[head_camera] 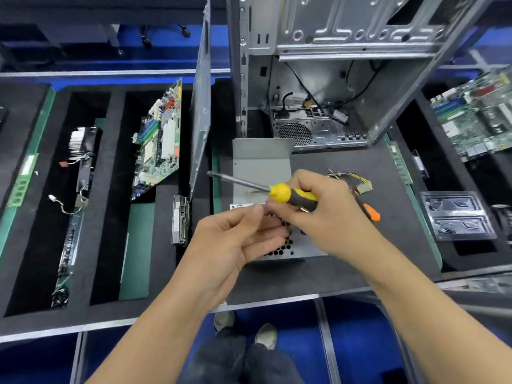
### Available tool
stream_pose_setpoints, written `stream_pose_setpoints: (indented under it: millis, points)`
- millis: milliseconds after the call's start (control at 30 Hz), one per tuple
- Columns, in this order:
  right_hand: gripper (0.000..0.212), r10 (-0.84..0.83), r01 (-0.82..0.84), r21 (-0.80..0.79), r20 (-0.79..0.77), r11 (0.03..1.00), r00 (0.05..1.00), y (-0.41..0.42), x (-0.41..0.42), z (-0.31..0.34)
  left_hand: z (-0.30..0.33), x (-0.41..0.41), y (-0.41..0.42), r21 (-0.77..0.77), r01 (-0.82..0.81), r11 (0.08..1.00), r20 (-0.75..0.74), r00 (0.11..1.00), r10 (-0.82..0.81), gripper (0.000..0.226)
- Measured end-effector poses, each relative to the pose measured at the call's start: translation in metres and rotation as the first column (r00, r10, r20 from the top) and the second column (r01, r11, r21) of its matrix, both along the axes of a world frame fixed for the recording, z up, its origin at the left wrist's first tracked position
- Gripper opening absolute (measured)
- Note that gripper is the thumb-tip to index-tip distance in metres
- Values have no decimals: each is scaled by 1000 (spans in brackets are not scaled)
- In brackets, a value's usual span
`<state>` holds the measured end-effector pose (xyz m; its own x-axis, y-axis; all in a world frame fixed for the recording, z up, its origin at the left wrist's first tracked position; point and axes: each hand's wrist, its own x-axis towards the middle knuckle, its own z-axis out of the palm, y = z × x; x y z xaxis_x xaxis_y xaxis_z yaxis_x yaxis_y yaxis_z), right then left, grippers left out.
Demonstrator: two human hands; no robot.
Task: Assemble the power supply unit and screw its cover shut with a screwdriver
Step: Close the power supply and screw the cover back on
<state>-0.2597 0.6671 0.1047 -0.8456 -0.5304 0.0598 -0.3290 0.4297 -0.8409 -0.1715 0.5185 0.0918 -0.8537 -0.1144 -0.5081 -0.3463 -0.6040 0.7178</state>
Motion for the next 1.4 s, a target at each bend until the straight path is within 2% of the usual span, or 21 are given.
stream_pose_setpoints:
  millis: [100,167,267,400,500,567,667,833,900,1000,1100,1200,1300,1333,1400]
  points:
    - [14,38,-38,8,-49,999,998,1,12,0,2,-2,6,26,-24,999,32,999,23,21]
    - [12,45,-44,4,-61,999,997,5,17,-3,0,0,6,42,-26,999,71,997,23,27]
    - [22,45,-44,6,-119,999,992,8,25,-8,-4,5,6,61,-31,998,92,995,25,35]
    - [23,23,-17,36,-182,999,983,6,31,-12,-8,12,6,54,-44,998,84,996,40,35]
    - [33,30,-30,2,-207,1000,978,3,35,-11,-11,14,5,29,-53,998,80,996,50,23]
    - [41,-51,46,-38,-154,998,987,6,34,-11,-14,15,3,18,-89,996,65,994,88,10]
    - [25,-206,211,-117,46,971,977,19,33,-17,-18,20,-4,-52,-101,994,12,995,102,14]
    - [27,-248,245,46,64,968,967,37,38,-26,-21,26,-11,-150,-88,985,-25,996,85,10]
    - [25,-232,230,77,20,970,973,40,42,-28,-23,27,-14,-176,-100,979,-42,995,94,9]
    - [37,-170,186,136,-126,973,977,42,49,-28,-27,28,-19,-193,-124,973,-63,991,114,8]
    - [40,-98,127,141,-193,982,976,45,56,-29,-32,28,-21,-202,-147,968,-44,989,141,10]
    - [39,-55,90,134,-246,987,968,46,60,-34,-32,28,-20,-212,-160,964,-30,987,157,22]
    - [62,-35,62,91,-268,994,963,44,61,-38,-31,28,-19,-211,-162,964,-36,987,158,30]
    - [60,-22,49,85,-289,995,957,45,60,-40,-31,28,-20,-197,-163,967,-41,987,158,30]
    - [42,7,17,70,-326,997,945,46,60,-43,-31,29,-20,-164,-168,972,-48,986,162,29]
